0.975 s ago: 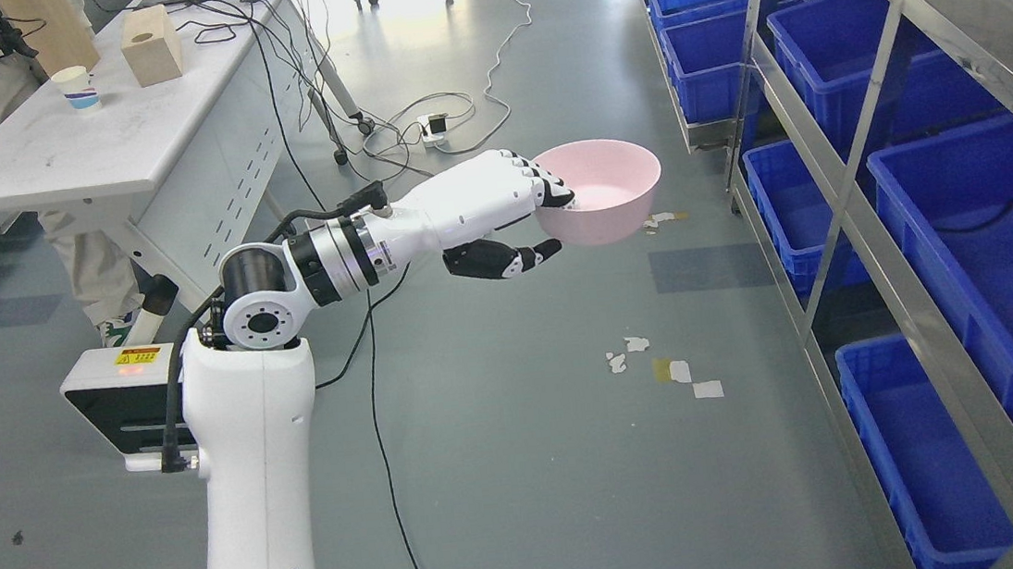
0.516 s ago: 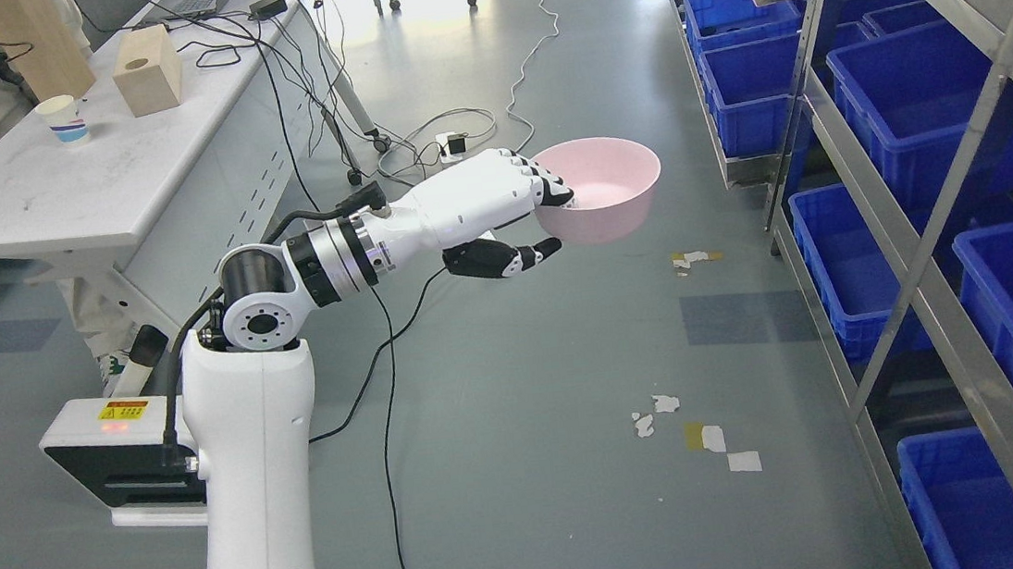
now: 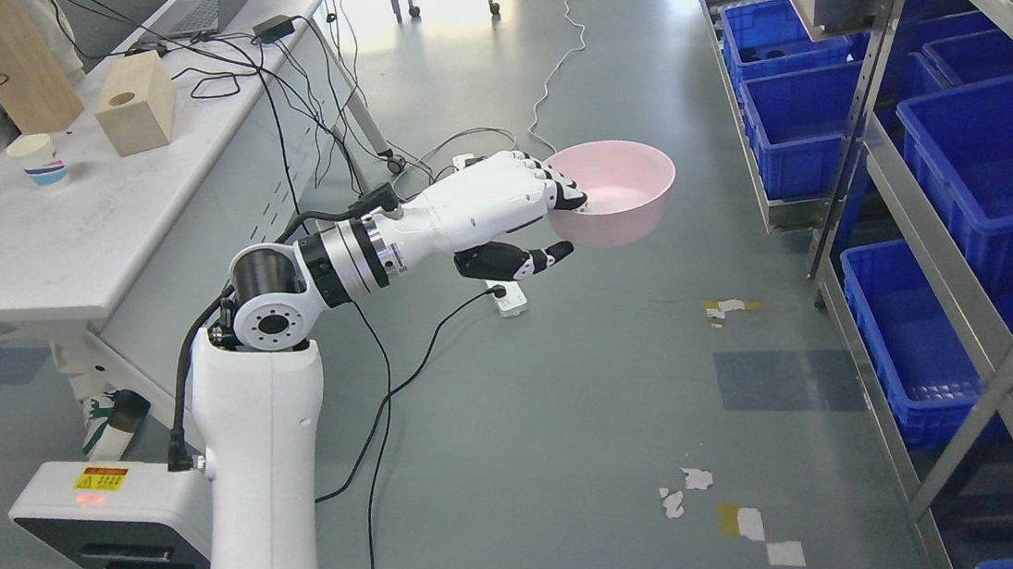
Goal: Stack pink IKEA bowl on shelf middle layer
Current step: 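Hold the pink bowl raised in the left hand while driving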
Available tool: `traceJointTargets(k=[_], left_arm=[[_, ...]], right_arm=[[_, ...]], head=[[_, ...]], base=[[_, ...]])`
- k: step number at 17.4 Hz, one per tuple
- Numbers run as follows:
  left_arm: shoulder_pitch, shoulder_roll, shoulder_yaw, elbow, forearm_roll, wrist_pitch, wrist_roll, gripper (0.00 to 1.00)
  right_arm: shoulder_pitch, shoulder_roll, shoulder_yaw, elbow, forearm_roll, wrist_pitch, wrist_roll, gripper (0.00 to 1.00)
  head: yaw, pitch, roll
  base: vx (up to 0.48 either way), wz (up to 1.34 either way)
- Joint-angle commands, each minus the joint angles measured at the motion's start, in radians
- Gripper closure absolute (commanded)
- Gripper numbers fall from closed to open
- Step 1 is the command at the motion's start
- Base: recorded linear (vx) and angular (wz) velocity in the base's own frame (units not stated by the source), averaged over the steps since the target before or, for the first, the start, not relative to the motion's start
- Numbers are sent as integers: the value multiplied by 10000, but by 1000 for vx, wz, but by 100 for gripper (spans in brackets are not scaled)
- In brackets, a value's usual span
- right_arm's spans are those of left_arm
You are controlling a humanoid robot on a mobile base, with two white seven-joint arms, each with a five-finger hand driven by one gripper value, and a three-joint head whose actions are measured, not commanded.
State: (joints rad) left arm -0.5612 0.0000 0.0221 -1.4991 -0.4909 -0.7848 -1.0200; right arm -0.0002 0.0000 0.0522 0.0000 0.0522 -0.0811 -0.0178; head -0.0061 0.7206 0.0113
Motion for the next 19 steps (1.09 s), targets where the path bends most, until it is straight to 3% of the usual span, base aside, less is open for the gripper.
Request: traceJointTargets(k=[1,10,19], left_arm=[[-17,175,-405,-72,0,-6,198,99],[-185,175,-466,-103,-15,-6,367,99],[-263,175,-1111,-88,-15,-6,659,99]], right_arm=[[48,-175,0,-174,0,-2,-6,0],[48,-175,0,-174,0,-2,-6,0],[48,-175,0,-174,0,-2,-6,0]], head=[[0,0,0],[0,0,0],[0,0,0]], base=[[426,95],[364,11],[208,-19]])
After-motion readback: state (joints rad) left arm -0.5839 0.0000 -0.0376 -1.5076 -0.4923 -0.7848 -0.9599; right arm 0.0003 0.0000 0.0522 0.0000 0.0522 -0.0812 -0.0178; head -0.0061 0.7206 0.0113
